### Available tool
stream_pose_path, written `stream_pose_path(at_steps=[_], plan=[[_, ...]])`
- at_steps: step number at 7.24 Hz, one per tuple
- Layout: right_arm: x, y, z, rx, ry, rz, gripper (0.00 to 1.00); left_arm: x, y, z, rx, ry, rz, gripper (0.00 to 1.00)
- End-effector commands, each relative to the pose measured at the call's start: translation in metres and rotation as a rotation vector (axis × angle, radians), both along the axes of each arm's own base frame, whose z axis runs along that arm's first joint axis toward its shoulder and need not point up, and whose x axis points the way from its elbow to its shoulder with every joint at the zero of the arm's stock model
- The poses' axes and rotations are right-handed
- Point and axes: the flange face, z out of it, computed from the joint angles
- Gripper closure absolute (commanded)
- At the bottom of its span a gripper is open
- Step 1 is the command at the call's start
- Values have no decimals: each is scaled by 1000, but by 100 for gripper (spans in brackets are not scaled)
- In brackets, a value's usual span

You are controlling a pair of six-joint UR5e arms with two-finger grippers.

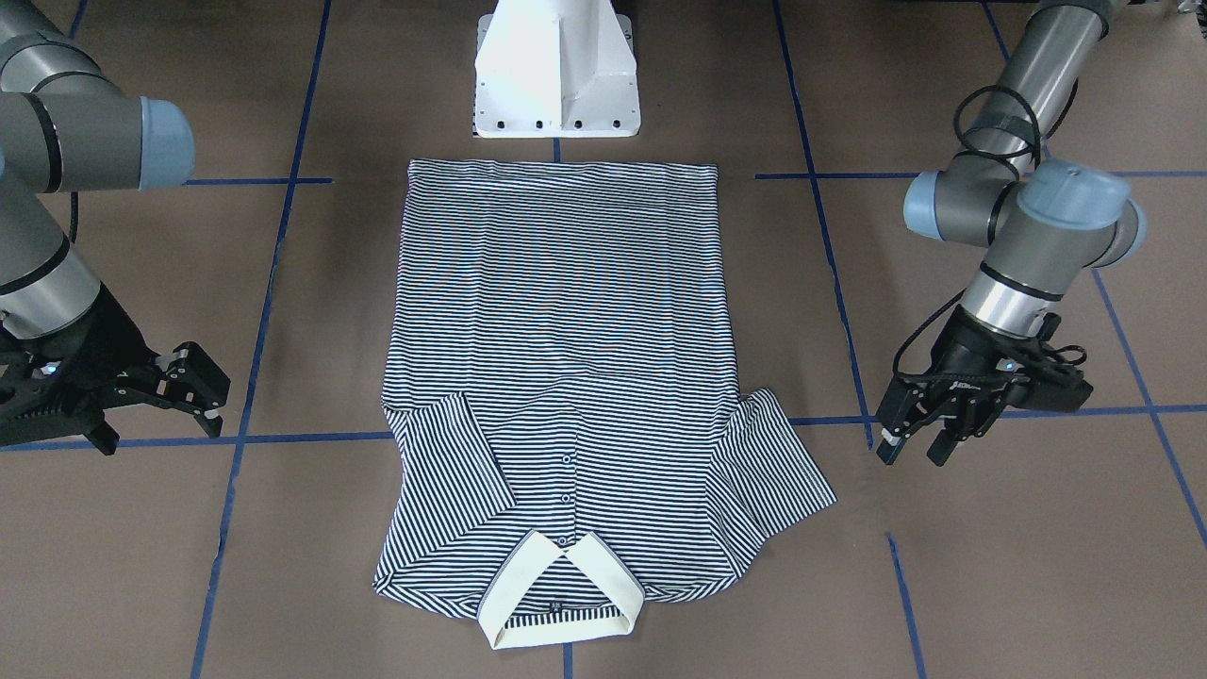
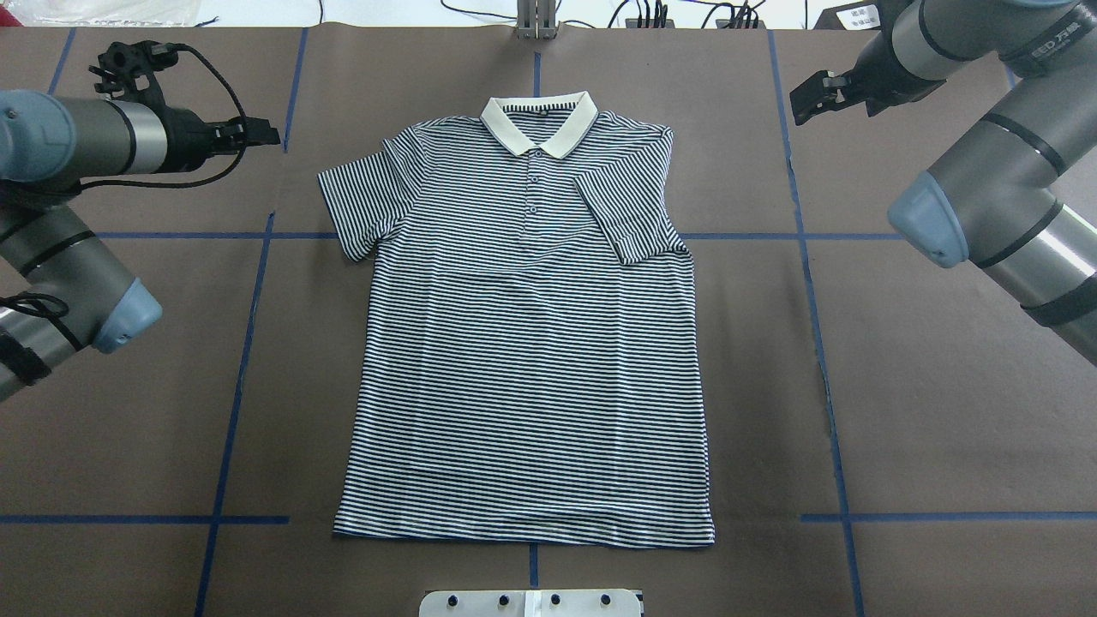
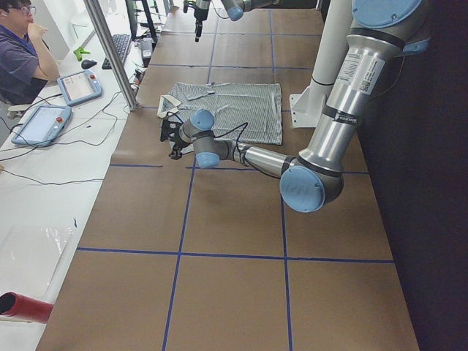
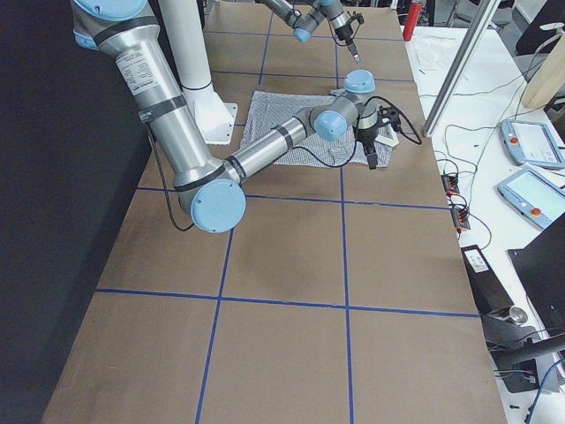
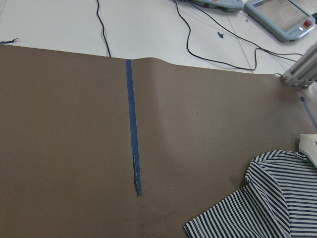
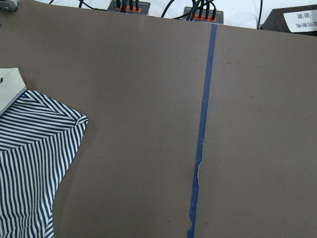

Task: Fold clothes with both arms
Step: 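Withdraw the right arm while the left arm moves toward the shirt, then move the left gripper to the sleeve nearest it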

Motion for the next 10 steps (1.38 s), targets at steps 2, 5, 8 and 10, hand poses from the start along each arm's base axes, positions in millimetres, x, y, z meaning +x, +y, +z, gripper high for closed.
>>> stream_pose_path(at_steps=[2,5,8,10], plan=[[1,0,3,-3,3,3,0,73,-7,1,23,-76,30,30],[1,-1,4,-5,6,5,0,86,-19,5,90,-164,83,35],[1,0,9,-10,11,4,0,91,-25,4,115,-193,98,44],[1,0,11,-12,13,3,0,90,-27,4,143,-221,97,47]])
